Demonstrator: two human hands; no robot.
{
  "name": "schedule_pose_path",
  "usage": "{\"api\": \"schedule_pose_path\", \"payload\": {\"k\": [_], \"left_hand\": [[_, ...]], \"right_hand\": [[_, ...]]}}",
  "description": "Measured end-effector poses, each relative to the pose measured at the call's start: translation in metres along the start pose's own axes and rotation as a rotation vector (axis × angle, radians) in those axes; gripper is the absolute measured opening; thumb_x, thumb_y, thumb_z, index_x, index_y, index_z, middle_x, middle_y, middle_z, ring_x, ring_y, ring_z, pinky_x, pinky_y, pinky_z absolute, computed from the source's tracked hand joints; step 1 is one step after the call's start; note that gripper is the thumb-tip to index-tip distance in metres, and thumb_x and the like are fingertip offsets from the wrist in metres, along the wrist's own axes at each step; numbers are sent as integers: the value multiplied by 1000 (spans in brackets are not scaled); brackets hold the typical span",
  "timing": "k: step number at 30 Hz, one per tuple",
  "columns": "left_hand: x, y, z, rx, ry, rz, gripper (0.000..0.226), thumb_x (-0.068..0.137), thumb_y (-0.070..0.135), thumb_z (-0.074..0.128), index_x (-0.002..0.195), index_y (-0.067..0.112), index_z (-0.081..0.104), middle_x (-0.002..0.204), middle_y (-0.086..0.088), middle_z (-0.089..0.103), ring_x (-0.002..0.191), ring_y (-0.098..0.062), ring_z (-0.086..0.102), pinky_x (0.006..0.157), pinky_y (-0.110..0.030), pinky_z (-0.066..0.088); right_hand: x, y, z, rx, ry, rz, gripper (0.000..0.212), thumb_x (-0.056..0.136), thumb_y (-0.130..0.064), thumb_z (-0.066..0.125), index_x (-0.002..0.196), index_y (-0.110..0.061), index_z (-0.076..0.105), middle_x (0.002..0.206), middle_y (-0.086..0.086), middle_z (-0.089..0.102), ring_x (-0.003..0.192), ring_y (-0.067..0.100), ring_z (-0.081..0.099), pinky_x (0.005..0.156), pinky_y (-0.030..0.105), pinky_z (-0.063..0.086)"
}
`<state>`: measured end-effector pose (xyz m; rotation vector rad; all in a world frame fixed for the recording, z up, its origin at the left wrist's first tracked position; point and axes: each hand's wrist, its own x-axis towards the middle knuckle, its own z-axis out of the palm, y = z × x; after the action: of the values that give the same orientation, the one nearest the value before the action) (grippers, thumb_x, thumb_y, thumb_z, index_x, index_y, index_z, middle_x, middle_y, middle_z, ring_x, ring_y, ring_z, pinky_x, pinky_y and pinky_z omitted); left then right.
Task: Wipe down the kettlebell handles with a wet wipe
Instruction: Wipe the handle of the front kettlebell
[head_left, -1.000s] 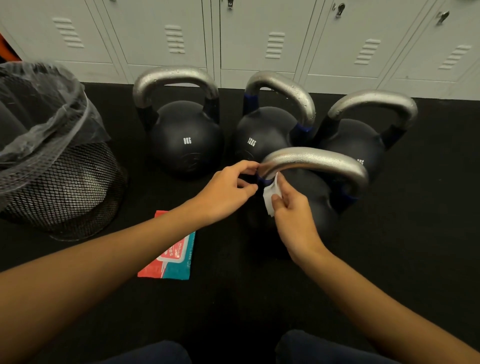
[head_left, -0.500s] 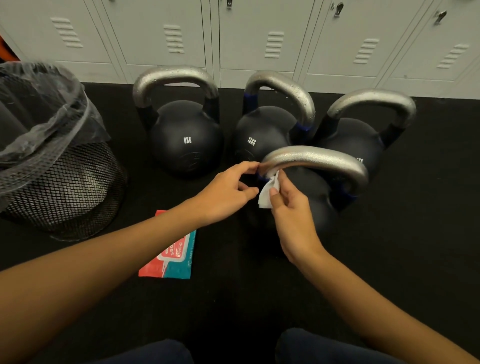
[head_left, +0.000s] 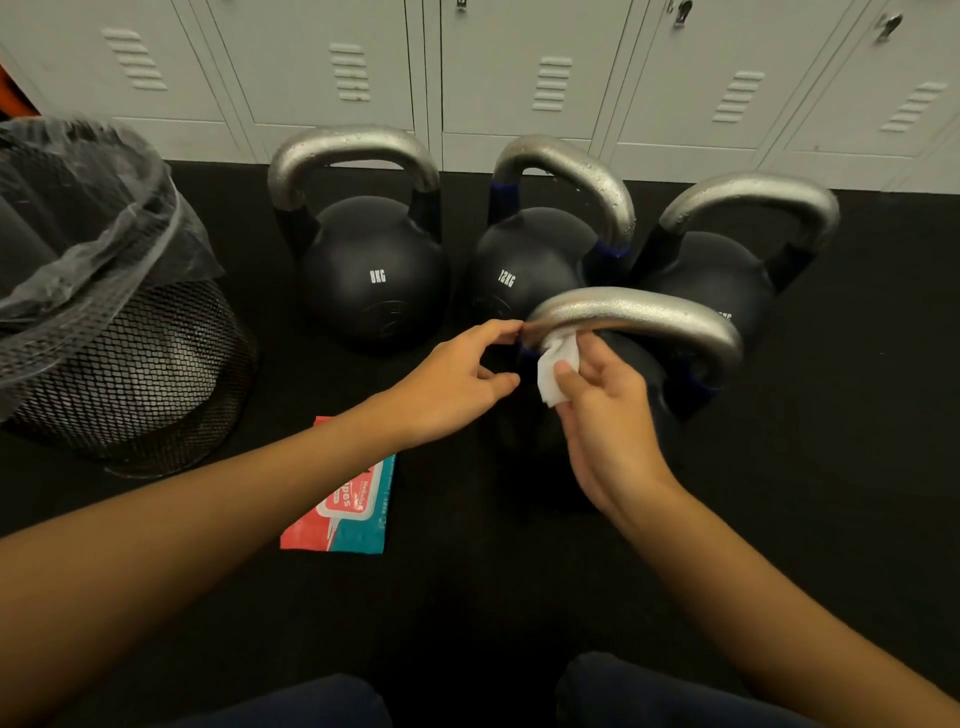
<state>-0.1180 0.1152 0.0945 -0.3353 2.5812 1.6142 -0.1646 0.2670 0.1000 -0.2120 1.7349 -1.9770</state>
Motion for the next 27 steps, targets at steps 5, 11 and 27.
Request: {"api": "schedule_pose_path", "payload": {"k": [5,11,27], "left_hand": [[-1,-1,0,-6,-11,-2,59,95,16,58,146,32,33,145,10,42,95,-7,66,74,-8,51],[1,2,1,-15,25,8,55,95,14,58,144,30,38,138,9,49,94,-7,66,72,-6,49],[6,39,-3,-37,341,222,34,93,23,62,127,21,59,122,4,61,106,-7,57,85,-17,46]], "right_hand": [[-8,-16,-5,278,6,50,34,99,5,42,130,-1,57,117,7,71,110,12,67,94,21,53],[-27,-38,-22,193,-42,91,40,99,1,45,138,-4,52,129,10,65,119,18,63,104,36,49],[17,-102,-47,-647,-159,-393,29,99,-11,56,126,-22,63,110,-7,73,105,3,67,95,26,52]]}}
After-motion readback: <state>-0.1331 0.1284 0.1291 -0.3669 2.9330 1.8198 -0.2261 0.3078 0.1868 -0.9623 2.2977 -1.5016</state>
